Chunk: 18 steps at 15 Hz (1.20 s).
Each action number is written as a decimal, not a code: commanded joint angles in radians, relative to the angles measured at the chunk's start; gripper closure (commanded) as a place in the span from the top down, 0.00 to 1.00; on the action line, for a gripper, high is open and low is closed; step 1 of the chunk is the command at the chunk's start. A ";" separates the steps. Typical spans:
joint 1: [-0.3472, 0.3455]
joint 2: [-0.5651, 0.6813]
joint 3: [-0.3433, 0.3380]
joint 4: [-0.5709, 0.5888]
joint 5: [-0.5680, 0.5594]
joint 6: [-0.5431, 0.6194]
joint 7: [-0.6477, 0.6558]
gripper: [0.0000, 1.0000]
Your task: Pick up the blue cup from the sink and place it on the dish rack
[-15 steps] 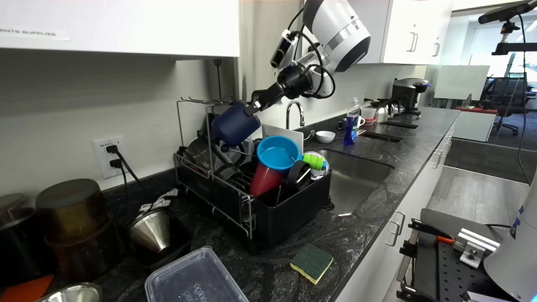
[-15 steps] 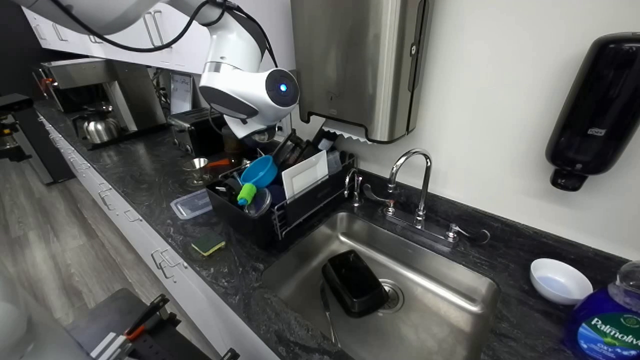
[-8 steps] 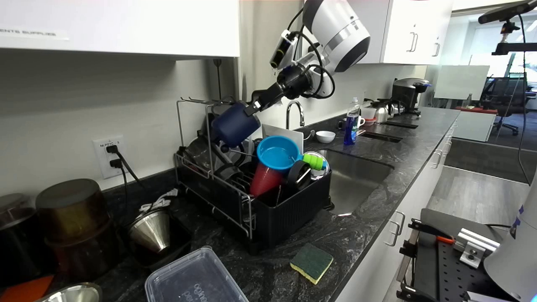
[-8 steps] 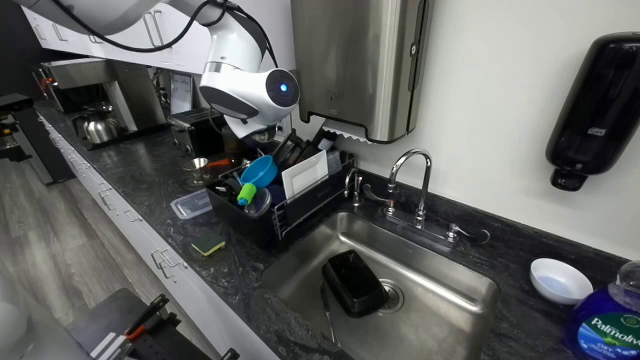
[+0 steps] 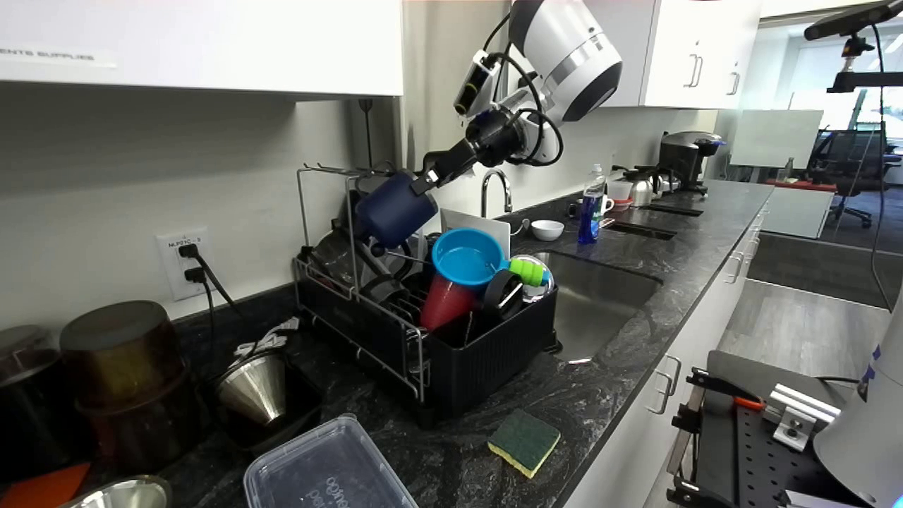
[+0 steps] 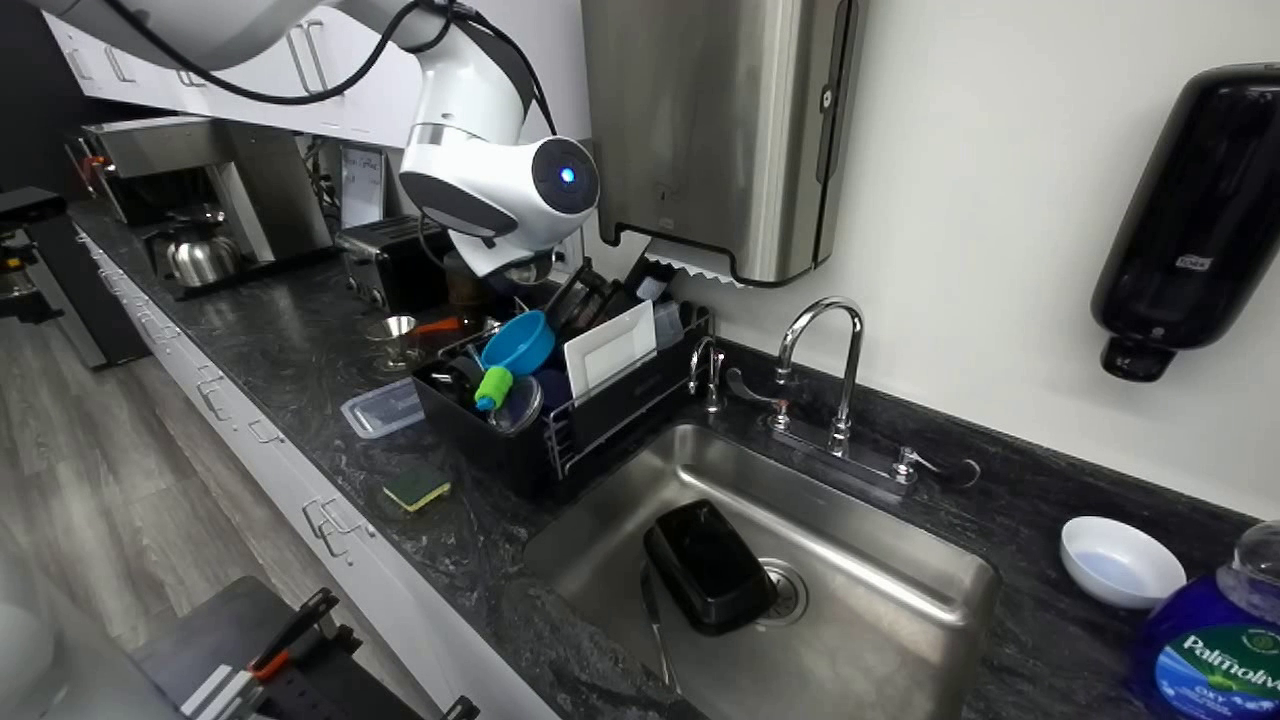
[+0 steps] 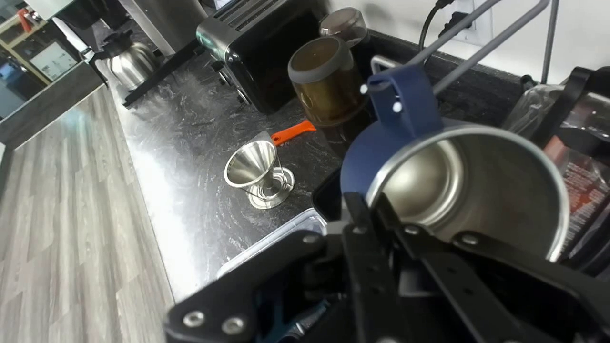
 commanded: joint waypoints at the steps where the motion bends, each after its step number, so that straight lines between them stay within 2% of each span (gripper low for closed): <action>1: -0.003 0.017 -0.004 0.020 0.023 -0.004 0.004 0.39; 9: -0.006 0.021 -0.011 0.031 0.018 -0.009 -0.004 0.95; 11: -0.008 0.018 -0.014 0.032 0.012 -0.009 -0.011 1.00; 18: -0.018 0.003 -0.033 0.048 -0.034 -0.017 -0.019 1.00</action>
